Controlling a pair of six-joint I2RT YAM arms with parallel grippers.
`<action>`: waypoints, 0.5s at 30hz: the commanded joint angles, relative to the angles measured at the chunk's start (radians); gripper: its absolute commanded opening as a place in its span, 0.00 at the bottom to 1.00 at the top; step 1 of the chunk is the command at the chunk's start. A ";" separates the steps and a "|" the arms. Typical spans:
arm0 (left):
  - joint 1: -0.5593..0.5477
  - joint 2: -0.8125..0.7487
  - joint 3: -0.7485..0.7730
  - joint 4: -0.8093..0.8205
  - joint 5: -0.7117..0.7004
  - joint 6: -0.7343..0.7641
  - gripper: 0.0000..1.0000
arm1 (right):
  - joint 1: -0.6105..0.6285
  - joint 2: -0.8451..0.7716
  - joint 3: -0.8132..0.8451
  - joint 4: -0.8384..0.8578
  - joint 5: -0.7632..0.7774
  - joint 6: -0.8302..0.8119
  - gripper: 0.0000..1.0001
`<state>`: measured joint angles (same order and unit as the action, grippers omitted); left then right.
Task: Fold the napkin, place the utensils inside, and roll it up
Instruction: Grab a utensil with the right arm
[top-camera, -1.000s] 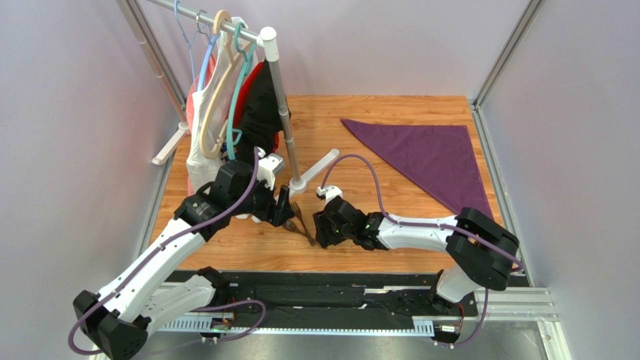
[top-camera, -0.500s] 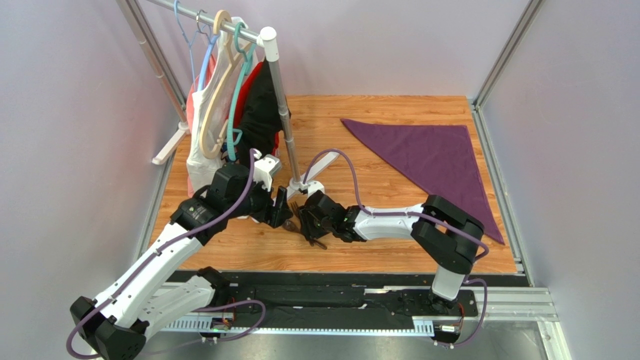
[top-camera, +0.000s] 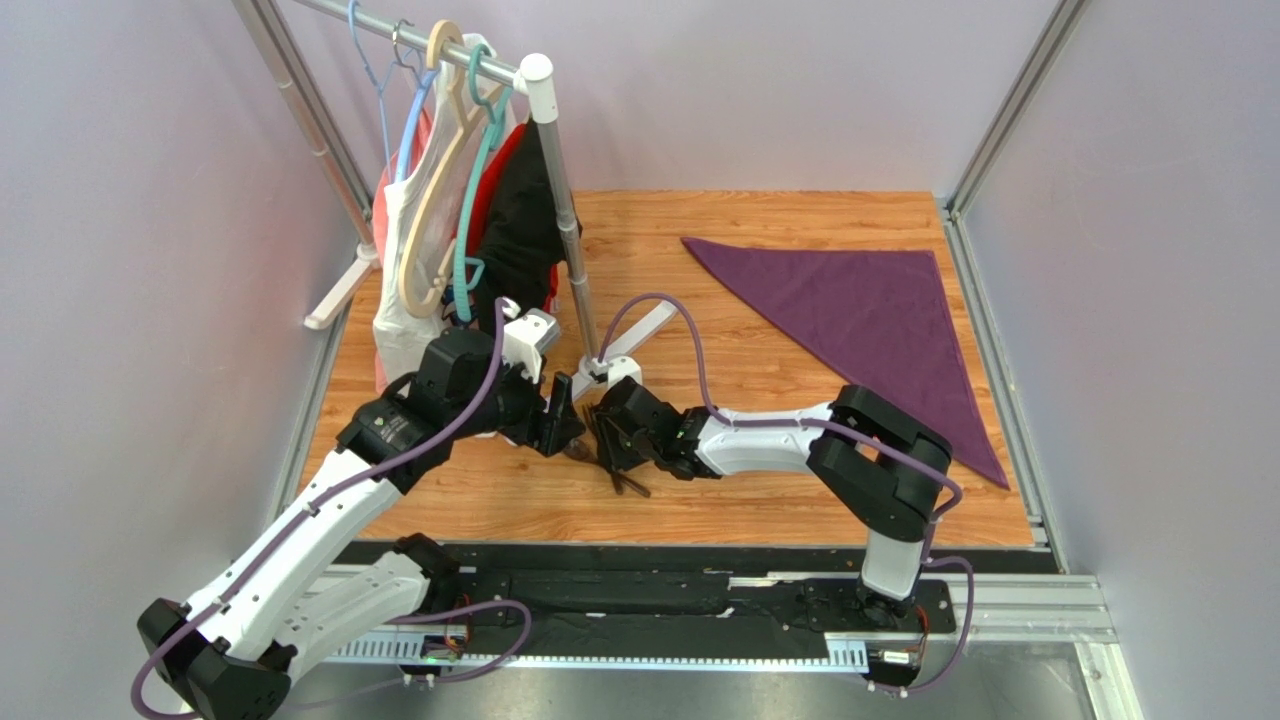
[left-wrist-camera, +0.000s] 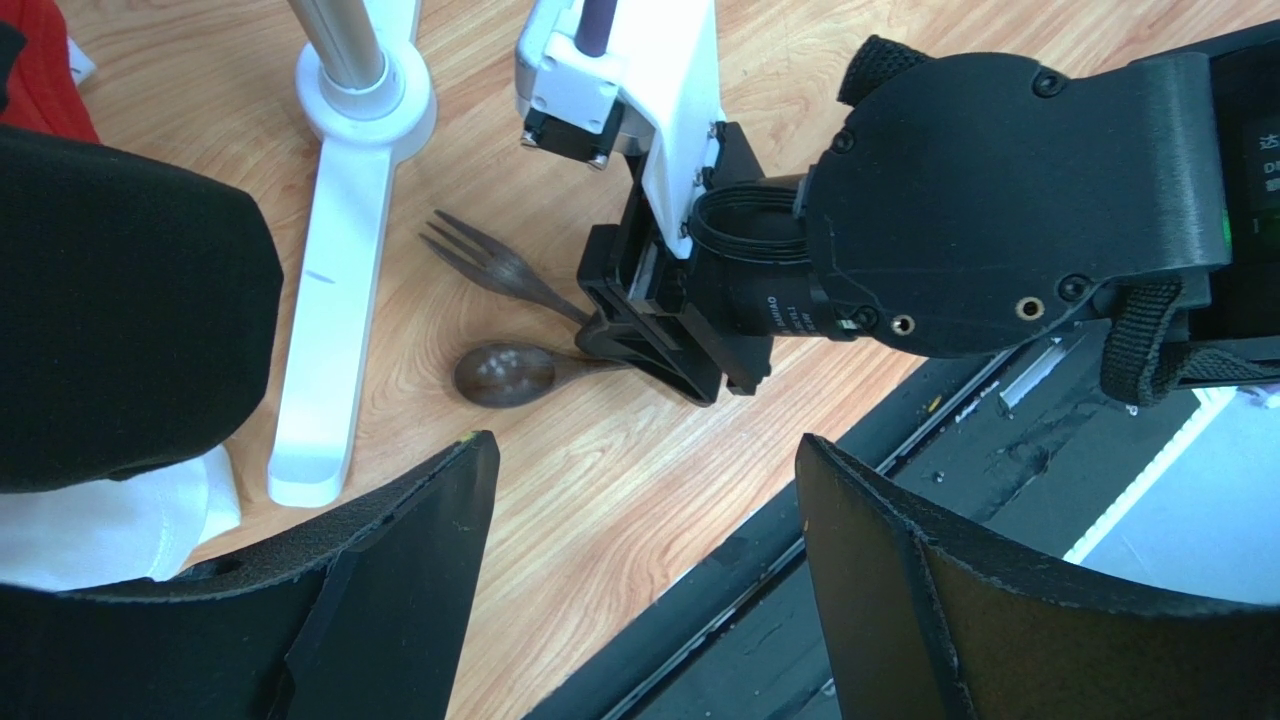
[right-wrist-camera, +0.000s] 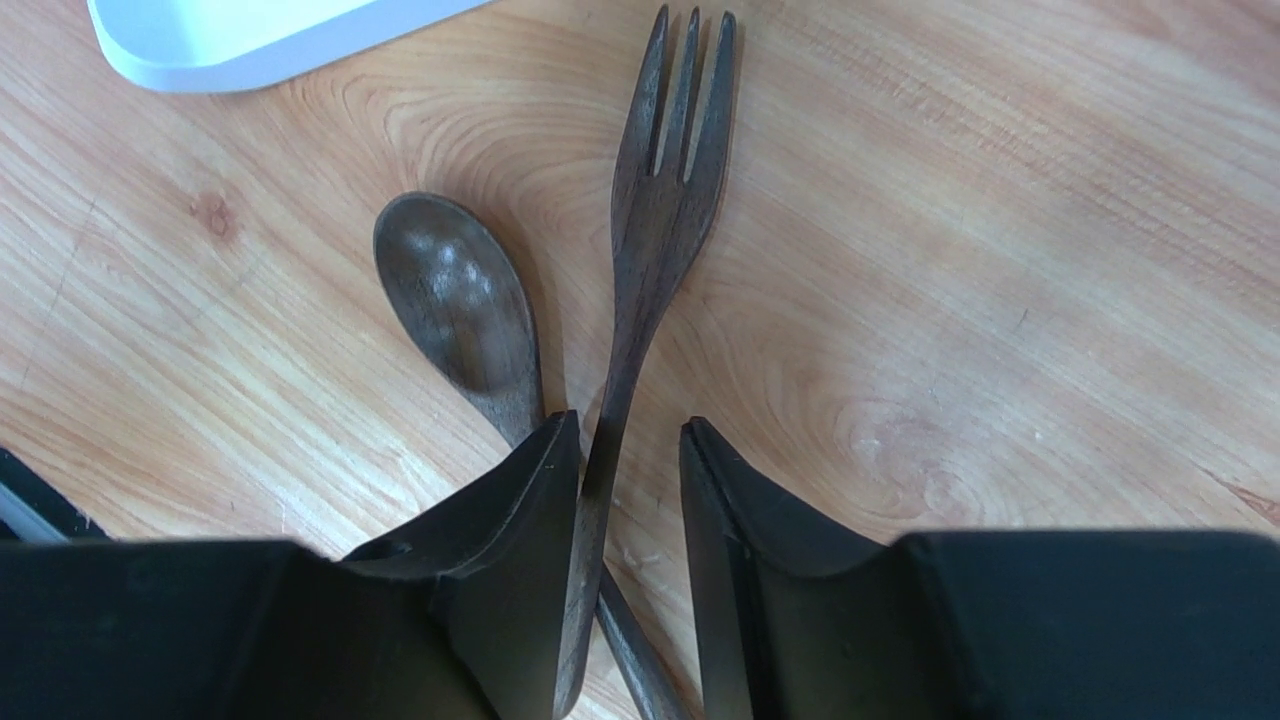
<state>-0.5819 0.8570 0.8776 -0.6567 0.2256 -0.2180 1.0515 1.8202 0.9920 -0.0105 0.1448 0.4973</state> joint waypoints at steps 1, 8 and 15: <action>0.004 -0.016 -0.006 0.012 -0.003 -0.009 0.82 | 0.005 0.028 0.042 -0.012 0.039 0.001 0.35; 0.004 -0.019 -0.011 0.014 0.000 -0.012 0.82 | 0.004 0.037 0.050 -0.034 0.064 -0.005 0.31; 0.004 -0.019 -0.009 0.017 -0.002 -0.012 0.82 | -0.002 0.048 0.054 -0.042 0.052 -0.008 0.23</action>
<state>-0.5819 0.8497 0.8703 -0.6556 0.2260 -0.2188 1.0512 1.8439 1.0203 -0.0280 0.1757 0.4965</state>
